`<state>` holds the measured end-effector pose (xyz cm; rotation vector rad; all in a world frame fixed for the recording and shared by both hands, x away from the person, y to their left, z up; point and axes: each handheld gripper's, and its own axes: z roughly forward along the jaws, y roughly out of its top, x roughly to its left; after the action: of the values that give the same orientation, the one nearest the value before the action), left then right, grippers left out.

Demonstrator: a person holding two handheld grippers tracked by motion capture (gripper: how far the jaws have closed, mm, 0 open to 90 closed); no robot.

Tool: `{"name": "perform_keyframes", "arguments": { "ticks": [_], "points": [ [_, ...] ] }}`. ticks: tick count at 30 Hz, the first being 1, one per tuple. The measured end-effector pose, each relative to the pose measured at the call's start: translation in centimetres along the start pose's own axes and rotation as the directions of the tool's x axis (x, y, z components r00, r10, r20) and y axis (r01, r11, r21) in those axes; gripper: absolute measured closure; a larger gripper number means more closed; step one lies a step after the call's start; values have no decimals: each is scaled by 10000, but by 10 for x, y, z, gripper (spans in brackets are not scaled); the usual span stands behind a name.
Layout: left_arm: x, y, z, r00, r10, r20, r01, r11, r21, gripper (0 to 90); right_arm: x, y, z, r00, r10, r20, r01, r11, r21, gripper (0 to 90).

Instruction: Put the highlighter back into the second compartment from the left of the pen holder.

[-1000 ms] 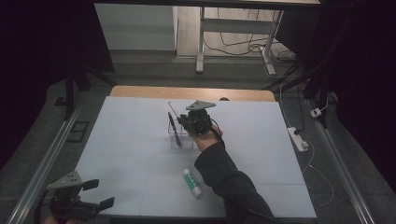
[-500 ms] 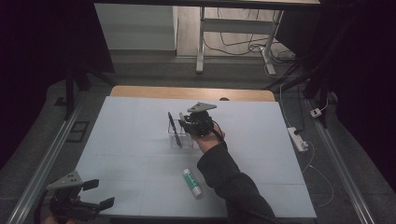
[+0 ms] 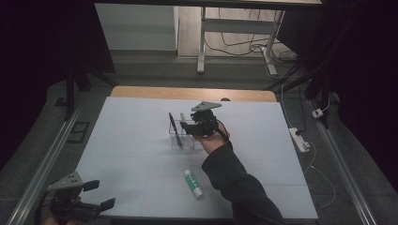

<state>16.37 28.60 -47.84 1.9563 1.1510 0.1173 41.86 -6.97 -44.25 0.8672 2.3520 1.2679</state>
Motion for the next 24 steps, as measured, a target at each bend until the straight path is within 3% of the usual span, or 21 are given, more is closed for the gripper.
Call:
{"name": "perform_keyframes", "arguments": {
  "ticks": [4, 19, 24],
  "points": [
    [0, 0, 0, 10000, -7, 2, 7, 10000, -1, 20, 1, -1, -6, 9999, -130, -3, 130, 9999, 20, 400],
    [0, 0, 1, 10000, -23, -9, 23, 10000, 14, 20, 2, -10, -25, 9972, 142, -740, -110, 9990, 431, 257],
    [0, 0, 0, 10000, -28, -4, 28, 10000, 8, 20, 3, -13, -31, 9969, 115, -778, -70, 9983, 584, 201]
  ]
}}
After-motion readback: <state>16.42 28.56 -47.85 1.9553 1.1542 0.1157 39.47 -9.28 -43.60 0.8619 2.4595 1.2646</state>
